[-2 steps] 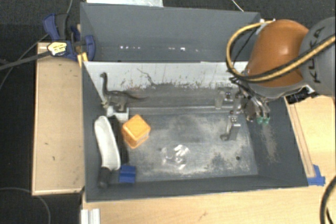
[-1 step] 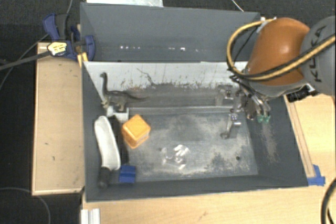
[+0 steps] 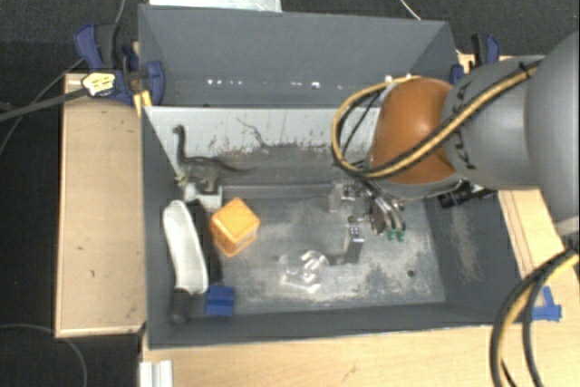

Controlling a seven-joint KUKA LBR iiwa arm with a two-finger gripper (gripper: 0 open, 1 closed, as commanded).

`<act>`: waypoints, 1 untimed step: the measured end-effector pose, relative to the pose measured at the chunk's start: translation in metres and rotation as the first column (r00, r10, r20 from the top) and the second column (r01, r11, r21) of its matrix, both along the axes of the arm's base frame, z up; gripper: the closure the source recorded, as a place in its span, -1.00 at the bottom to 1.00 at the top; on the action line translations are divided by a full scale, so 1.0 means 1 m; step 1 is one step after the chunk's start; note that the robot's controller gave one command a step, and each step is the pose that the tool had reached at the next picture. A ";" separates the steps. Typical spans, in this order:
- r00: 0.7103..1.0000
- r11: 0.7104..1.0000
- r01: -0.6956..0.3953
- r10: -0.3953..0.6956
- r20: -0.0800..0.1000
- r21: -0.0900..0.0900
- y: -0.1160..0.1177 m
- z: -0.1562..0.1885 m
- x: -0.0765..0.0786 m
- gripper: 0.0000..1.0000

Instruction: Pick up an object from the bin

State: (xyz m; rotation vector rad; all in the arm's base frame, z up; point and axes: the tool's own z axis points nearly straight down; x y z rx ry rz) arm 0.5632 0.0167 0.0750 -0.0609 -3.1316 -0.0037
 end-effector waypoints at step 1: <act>0.998 0.998 0.056 -0.056 0.018 -0.001 0.008 0.023 0.010 -1.00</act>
Offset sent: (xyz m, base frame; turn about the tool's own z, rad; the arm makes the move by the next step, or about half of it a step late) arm -0.0061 0.0645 0.0030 -0.0236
